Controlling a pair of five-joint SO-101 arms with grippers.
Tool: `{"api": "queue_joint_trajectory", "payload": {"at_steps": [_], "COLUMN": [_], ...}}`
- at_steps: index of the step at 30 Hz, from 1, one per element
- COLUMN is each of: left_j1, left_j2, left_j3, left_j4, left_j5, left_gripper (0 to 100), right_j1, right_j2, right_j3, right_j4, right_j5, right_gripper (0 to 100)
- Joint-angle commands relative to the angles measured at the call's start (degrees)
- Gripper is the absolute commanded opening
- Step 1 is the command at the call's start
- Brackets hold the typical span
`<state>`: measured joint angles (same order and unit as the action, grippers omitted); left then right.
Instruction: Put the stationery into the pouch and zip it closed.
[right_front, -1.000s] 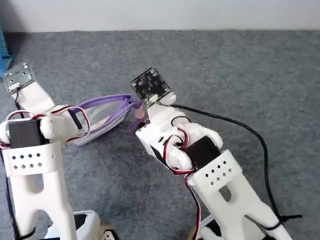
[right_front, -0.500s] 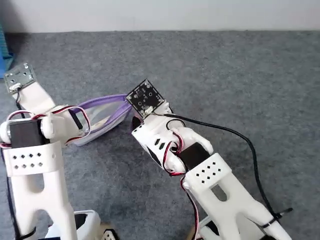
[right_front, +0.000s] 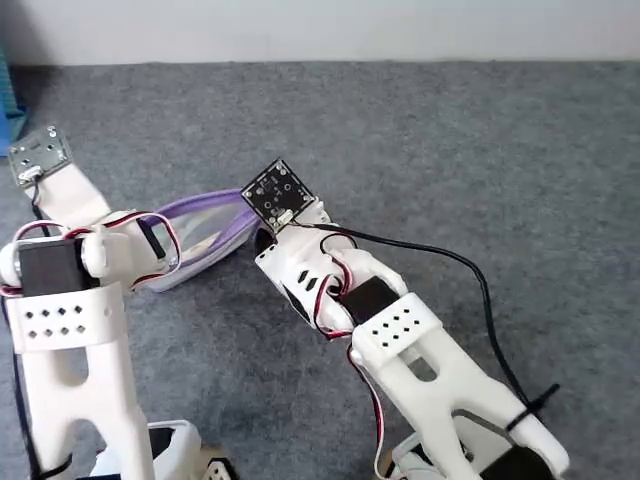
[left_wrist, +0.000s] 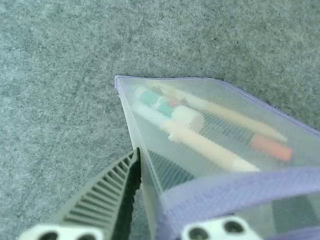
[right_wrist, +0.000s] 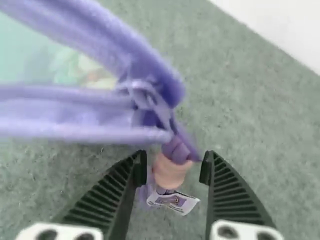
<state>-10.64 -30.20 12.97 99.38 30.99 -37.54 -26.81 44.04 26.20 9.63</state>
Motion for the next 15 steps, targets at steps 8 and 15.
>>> {"api": "queue_joint_trajectory", "payload": {"at_steps": [8,15], "left_j1": [0.62,0.62], "left_j2": [1.49,1.58], "left_j3": [-0.22,-0.22], "left_j4": [0.44,0.35], "left_j5": [0.62,0.62], "left_gripper": [1,1], "right_j1": [4.70,1.89], "right_j2": [-3.12,-3.12], "right_j3": [-0.79,-0.88], "right_j4": [0.75,0.13], "right_j5": [0.18,0.44], "right_gripper": [17.6,17.6]}}
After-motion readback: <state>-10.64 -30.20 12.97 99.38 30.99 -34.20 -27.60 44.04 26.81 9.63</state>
